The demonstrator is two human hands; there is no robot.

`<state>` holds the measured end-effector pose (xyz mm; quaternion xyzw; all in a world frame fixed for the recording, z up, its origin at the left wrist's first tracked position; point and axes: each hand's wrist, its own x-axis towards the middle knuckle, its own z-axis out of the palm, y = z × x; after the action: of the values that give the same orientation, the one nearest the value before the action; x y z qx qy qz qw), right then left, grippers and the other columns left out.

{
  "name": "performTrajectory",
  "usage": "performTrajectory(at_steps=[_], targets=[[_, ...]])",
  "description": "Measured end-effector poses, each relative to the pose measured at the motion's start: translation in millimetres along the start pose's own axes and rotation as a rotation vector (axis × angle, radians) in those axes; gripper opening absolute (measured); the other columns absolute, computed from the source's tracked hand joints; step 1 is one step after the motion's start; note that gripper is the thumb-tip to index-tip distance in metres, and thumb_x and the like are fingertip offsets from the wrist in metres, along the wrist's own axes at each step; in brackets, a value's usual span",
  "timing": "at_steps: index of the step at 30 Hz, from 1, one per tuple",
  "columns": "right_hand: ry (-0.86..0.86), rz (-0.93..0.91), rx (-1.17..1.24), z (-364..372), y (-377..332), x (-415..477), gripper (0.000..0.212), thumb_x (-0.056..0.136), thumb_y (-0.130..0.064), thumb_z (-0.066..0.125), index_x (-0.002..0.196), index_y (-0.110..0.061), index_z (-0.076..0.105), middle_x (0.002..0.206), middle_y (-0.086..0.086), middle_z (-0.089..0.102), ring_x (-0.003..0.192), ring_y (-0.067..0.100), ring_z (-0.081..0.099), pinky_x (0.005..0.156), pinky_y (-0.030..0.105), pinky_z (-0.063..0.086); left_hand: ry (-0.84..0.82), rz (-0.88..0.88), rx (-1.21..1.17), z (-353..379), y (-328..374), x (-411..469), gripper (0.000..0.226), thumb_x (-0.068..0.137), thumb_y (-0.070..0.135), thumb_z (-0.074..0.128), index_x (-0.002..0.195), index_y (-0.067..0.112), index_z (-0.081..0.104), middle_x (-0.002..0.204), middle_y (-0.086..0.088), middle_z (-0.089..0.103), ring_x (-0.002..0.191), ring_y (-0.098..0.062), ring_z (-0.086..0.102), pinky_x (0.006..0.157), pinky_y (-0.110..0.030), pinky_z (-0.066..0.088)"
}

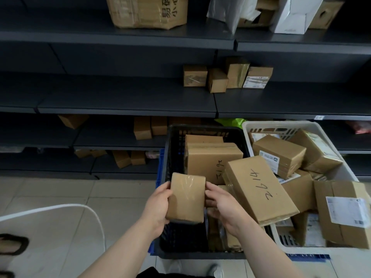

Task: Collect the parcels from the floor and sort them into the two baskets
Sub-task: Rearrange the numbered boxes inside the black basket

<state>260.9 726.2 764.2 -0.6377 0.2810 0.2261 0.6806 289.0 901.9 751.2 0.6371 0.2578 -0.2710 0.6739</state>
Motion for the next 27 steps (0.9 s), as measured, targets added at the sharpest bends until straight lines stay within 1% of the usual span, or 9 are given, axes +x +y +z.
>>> performTrajectory(at_steps=[3,5,8,10,13,16,19,24,27], targets=[[-0.061,0.026,0.067,5,-1,1,0.039,0.102,-0.035,0.045,0.139,-0.049,0.042,0.132,-0.002,0.054,0.117,0.023,0.052,0.095,0.044,0.051,-0.045,-0.005,0.024,-1,10,-2,0.028,0.099,0.027,0.047,0.124,0.037,0.051,0.115,0.001,0.062,0.103,-0.025,0.06,0.077,-0.045,0.053],[-0.078,0.015,0.095,7,-5,2,0.035,0.101,-0.036,0.046,0.134,-0.048,0.046,0.128,0.001,0.058,0.115,0.026,0.055,0.09,0.042,0.053,-0.033,0.02,0.061,-2,17,-2,0.025,0.1,0.025,0.047,0.124,0.024,0.052,0.112,-0.005,0.064,0.098,-0.026,0.063,0.081,-0.047,0.056],[-0.071,-0.011,0.202,6,-10,7,0.027,0.099,-0.034,0.049,0.121,-0.026,0.063,0.108,0.005,0.071,0.099,0.023,0.062,0.082,0.036,0.048,-0.037,0.058,0.087,-3,25,1,0.025,0.1,0.023,0.046,0.115,0.008,0.059,0.102,-0.014,0.07,0.09,-0.026,0.068,0.081,-0.043,0.056],[-0.003,-0.037,0.253,5,-13,11,0.024,0.097,-0.027,0.054,0.102,-0.01,0.07,0.089,0.008,0.068,0.078,0.019,0.056,0.075,0.032,0.042,-0.074,0.077,0.155,-4,27,3,0.026,0.099,0.028,0.049,0.114,0.01,0.062,0.099,-0.01,0.074,0.094,-0.024,0.068,0.079,-0.038,0.055],[0.042,-0.063,0.365,0,-20,15,0.023,0.095,-0.013,0.054,0.084,-0.007,0.073,0.079,0.007,0.062,0.065,0.012,0.047,0.063,0.026,0.039,-0.095,0.127,0.24,-7,27,6,0.027,0.095,0.037,0.054,0.116,0.023,0.063,0.101,0.002,0.074,0.103,-0.016,0.063,0.088,-0.033,0.048],[0.038,-0.113,0.198,-3,-22,15,0.022,0.097,-0.022,0.055,0.109,-0.019,0.073,0.099,0.006,0.074,0.085,0.016,0.061,0.078,0.03,0.046,-0.105,0.164,0.205,-8,30,8,0.028,0.093,0.041,0.058,0.12,0.031,0.061,0.108,0.007,0.073,0.111,-0.015,0.062,0.106,-0.043,0.042],[0.084,-0.142,0.064,-1,-22,14,0.037,0.087,-0.041,0.068,0.124,-0.04,0.062,0.117,0.001,0.069,0.109,0.022,0.061,0.098,0.043,0.046,-0.124,0.125,0.068,-6,32,10,0.026,0.098,0.038,0.051,0.116,0.023,0.063,0.1,-0.001,0.075,0.102,-0.021,0.067,0.098,-0.045,0.049],[0.078,-0.149,-0.028,6,-32,14,0.054,0.075,-0.051,0.077,0.121,-0.043,0.049,0.12,-0.007,0.054,0.11,0.02,0.053,0.098,0.044,0.043,-0.086,0.104,0.01,-6,32,14,0.032,0.102,0.039,0.041,0.112,0.02,0.065,0.097,-0.007,0.074,0.094,-0.024,0.069,0.085,-0.042,0.053],[0.106,-0.133,-0.044,6,-33,19,0.045,0.083,-0.046,0.071,0.123,-0.04,0.05,0.116,-0.006,0.055,0.108,0.019,0.054,0.095,0.042,0.045,-0.061,0.097,-0.015,-8,37,20,0.029,0.102,0.033,0.042,0.114,0.014,0.06,0.095,-0.008,0.072,0.087,-0.023,0.067,0.08,-0.039,0.052]])
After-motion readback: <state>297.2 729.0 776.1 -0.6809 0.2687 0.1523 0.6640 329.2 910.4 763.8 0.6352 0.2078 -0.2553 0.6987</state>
